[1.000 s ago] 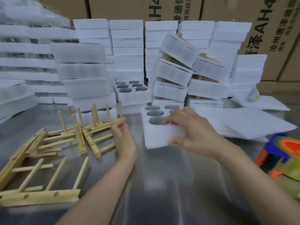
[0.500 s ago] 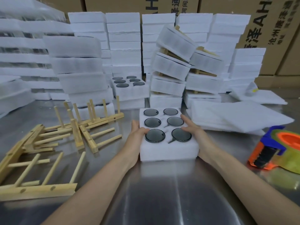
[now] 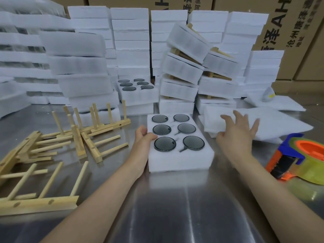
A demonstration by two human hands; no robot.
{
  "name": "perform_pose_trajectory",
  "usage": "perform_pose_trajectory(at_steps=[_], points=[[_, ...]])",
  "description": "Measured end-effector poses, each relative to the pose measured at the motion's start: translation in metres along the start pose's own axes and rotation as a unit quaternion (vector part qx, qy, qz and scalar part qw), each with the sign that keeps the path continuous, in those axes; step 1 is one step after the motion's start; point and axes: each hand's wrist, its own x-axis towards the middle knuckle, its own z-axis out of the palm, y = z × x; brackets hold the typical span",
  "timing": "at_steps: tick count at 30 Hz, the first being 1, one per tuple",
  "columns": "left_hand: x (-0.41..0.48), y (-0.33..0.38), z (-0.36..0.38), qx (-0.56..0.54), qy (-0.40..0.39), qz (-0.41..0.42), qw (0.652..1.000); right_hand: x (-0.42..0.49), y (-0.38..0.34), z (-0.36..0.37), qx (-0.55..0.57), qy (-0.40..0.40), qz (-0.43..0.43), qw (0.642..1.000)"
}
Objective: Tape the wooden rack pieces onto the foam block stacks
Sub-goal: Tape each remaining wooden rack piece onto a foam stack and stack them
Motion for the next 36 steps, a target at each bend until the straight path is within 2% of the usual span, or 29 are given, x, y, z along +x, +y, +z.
perform_pose_trajectory(at_steps=[2,5,9,11,13,15,16,17,18,20,21,22,25,27,29,31,32,36], points=[[-0.001,0.002,0.0,0.003,0.014,0.0,1.0,-0.001,0.002,0.004,-0.003,-0.063,0.012,0.998],[-0.002,0.004,0.001,0.008,0.02,0.0,1.0,0.003,0.007,0.003,0.021,-0.039,0.013,0.999],[-0.004,0.005,0.0,0.014,0.017,-0.006,1.0,0.006,0.014,0.007,-0.053,-0.051,0.029,0.997],[-0.003,0.005,0.0,0.009,0.023,-0.008,1.0,0.006,0.015,0.003,0.033,0.019,0.024,0.999],[-0.003,0.005,0.0,-0.012,0.03,-0.015,0.999,0.006,0.01,-0.007,0.146,0.113,-0.014,0.983],[-0.004,0.007,0.0,-0.05,0.032,-0.031,0.998,0.001,-0.004,-0.02,0.2,0.199,-0.119,0.952],[-0.004,0.009,0.0,-0.076,0.032,-0.041,0.996,-0.003,-0.014,-0.024,0.19,0.214,-0.191,0.939],[-0.005,0.011,0.001,-0.099,0.031,-0.048,0.993,-0.009,-0.024,-0.026,0.177,0.201,-0.271,0.925],[-0.005,0.012,0.001,-0.119,0.028,-0.051,0.991,-0.015,-0.033,-0.027,0.177,0.148,-0.345,0.91],[-0.005,0.012,0.0,-0.139,0.006,-0.046,0.989,-0.027,-0.047,-0.027,0.194,-0.056,-0.41,0.89],[-0.007,0.012,0.0,-0.137,-0.008,-0.045,0.989,-0.031,-0.049,-0.025,0.196,-0.132,-0.408,0.882],[-0.009,0.013,0.0,-0.131,-0.021,-0.047,0.99,-0.033,-0.049,-0.024,0.206,-0.157,-0.399,0.879],[-0.01,0.012,-0.001,-0.099,-0.042,-0.035,0.994,-0.031,-0.046,-0.029,0.242,-0.19,-0.368,0.877],[-0.009,0.011,-0.003,-0.079,-0.053,-0.019,0.995,-0.031,-0.046,-0.032,0.322,-0.227,-0.305,0.867],[-0.011,0.013,-0.004,-0.056,-0.068,-0.009,0.996,-0.03,-0.048,-0.032,0.439,-0.181,-0.194,0.858],[-0.011,0.013,-0.006,-0.033,-0.082,-0.002,0.996,-0.024,-0.046,-0.029,0.463,-0.119,-0.093,0.873],[-0.012,0.013,-0.006,-0.032,-0.083,-0.001,0.996,-0.02,-0.044,-0.028,0.464,-0.134,-0.056,0.874],[-0.013,0.013,-0.002,-0.037,-0.069,-0.01,0.997,-0.021,-0.035,-0.014,0.521,-0.288,0.02,0.803]])
